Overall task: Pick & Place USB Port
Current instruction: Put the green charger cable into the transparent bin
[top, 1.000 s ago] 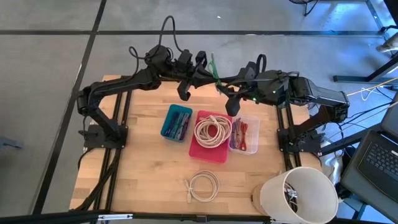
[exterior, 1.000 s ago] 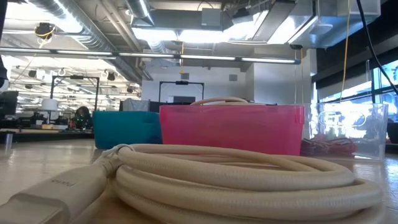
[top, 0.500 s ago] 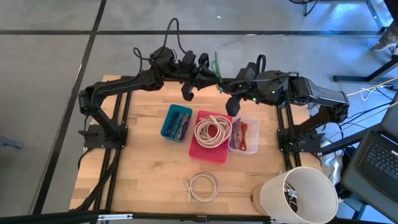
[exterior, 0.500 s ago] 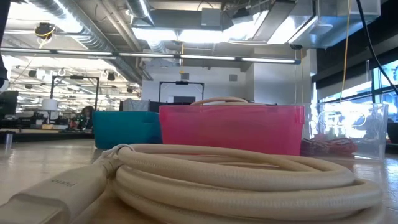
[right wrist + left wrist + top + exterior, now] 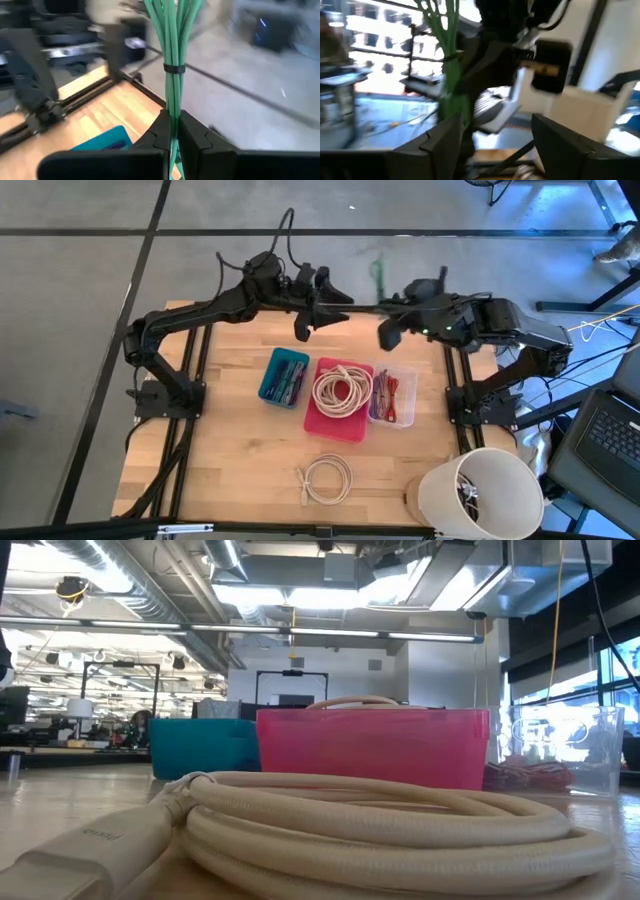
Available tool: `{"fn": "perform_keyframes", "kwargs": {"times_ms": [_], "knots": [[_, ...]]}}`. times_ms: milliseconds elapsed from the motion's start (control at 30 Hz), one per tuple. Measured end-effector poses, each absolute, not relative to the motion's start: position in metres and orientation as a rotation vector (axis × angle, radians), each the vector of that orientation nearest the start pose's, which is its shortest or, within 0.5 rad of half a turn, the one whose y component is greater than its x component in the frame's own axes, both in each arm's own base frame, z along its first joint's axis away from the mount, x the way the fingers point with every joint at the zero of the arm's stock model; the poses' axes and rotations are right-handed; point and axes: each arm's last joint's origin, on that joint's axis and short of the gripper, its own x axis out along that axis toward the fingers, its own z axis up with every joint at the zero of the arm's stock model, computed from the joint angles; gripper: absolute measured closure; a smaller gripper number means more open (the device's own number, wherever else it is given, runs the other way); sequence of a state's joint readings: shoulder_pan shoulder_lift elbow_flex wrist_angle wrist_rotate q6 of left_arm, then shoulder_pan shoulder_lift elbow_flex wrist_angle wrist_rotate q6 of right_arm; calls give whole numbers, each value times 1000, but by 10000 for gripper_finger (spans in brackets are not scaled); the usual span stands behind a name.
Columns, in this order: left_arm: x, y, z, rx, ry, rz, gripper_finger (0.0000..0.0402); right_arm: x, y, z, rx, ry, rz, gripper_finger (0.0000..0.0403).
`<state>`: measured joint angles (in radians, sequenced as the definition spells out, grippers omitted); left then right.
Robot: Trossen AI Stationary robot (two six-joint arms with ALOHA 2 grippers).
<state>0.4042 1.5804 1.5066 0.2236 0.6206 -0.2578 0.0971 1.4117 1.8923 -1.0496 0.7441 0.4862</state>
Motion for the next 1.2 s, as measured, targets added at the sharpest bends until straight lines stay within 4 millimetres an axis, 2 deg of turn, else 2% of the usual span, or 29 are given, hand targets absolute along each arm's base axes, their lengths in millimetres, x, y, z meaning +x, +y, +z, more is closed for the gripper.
{"fn": "perform_keyframes", "kwargs": {"times_ms": [100,267,333,433,567,800,1033,1200], "knots": [[327,137,424,-161,-58,-135,164,225,2,477,353,388,-826,389],[307,151,420,-199,56,-31,166,200,4,456,557,522,-1030,389],[300,156,417,-235,114,-11,166,207,7,448,645,521,-1018,389],[293,160,410,-285,192,13,166,218,11,431,740,620,-996,389],[289,163,400,-339,280,31,167,229,16,394,845,796,-1052,389],[286,161,393,-323,349,26,167,229,34,342,973,1021,-1155,391],[278,159,403,-287,316,29,167,234,56,305,1106,1028,-1146,391],[272,154,411,-263,290,26,167,236,58,279,1142,1053,-1150,391]]}}
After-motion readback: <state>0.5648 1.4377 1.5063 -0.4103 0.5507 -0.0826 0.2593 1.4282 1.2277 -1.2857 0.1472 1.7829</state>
